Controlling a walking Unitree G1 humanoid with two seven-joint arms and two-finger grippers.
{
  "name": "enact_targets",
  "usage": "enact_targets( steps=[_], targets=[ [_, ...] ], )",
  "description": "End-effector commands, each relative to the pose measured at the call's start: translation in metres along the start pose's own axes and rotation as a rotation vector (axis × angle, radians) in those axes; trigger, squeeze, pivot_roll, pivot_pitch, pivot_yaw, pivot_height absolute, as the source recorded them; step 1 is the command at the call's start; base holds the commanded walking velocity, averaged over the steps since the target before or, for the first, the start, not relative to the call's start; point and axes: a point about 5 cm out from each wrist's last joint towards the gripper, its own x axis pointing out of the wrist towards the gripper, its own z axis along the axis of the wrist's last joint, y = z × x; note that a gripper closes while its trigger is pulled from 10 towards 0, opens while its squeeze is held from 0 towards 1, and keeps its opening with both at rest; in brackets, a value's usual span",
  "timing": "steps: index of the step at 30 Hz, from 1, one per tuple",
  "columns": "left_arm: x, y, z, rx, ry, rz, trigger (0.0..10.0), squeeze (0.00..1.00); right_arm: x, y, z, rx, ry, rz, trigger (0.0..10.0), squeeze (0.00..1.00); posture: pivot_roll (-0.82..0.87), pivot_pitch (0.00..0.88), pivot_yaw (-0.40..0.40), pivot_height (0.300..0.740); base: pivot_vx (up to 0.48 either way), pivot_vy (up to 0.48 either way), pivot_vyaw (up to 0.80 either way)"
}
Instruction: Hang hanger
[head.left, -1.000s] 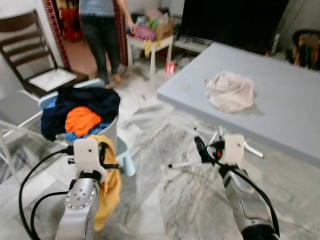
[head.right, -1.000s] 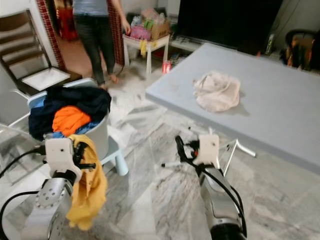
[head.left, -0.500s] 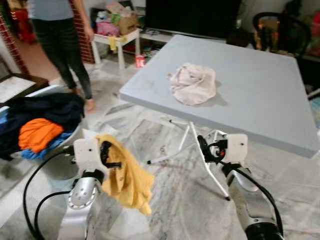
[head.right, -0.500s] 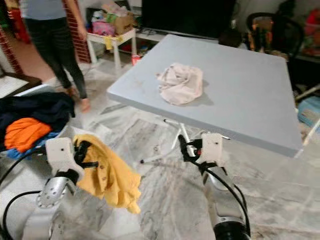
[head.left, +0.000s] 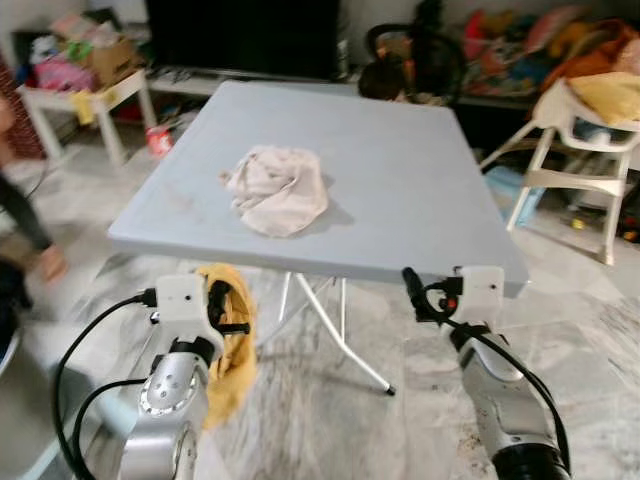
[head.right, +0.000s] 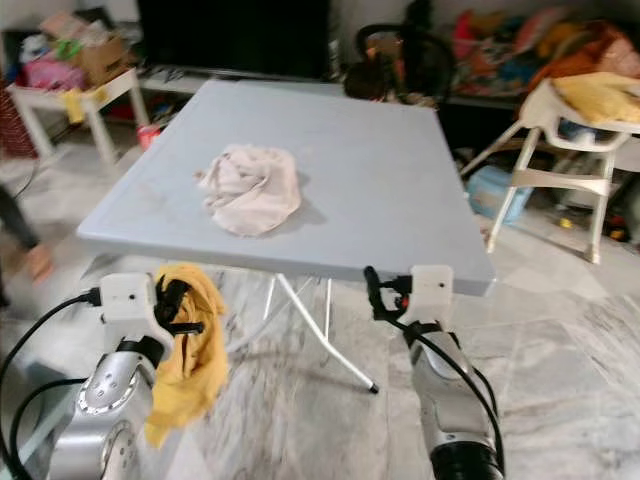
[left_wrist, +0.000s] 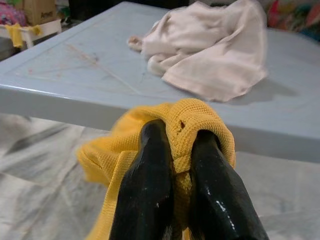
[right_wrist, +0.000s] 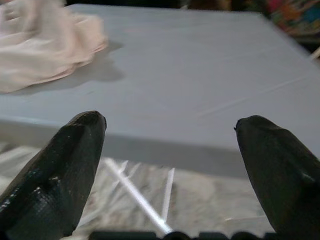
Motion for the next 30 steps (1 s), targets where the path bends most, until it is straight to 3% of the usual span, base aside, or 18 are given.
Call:
enact_targets(
  steps=[1, 5, 30],
  targets=[
    [0.0011, -0.0119, 0.0065, -0.024, -0.027, -0.046, 10.0, 0.00, -0.0019, -0.0105, 0.0033, -0.019, -0.007, -0.031, 10.0, 0.00, 0.05, 0.000, -0.024, 0.740, 0.000, 0.000, -0.80],
    [0.0013, -0.0159, 0.0066, -0.019, -0.018, -0.041, 10.0, 0.00, -0.0024, -0.0105, 0.0034, -0.014, -0.008, -0.032, 10.0, 0.00, 0.05, 0.000, -0.023, 0.740, 0.000, 0.000, -0.66],
    [0.0088, -0.0191, 0.0087, 0.006, 0.006, 0.007, 10.0, 0.00, -0.0018, -0.0122, 0.0048, -0.014, -0.012, -0.046, 10.0, 0.00, 0.04, 0.000, -0.019, 0.740, 0.000, 0.000, 0.00]
  ],
)
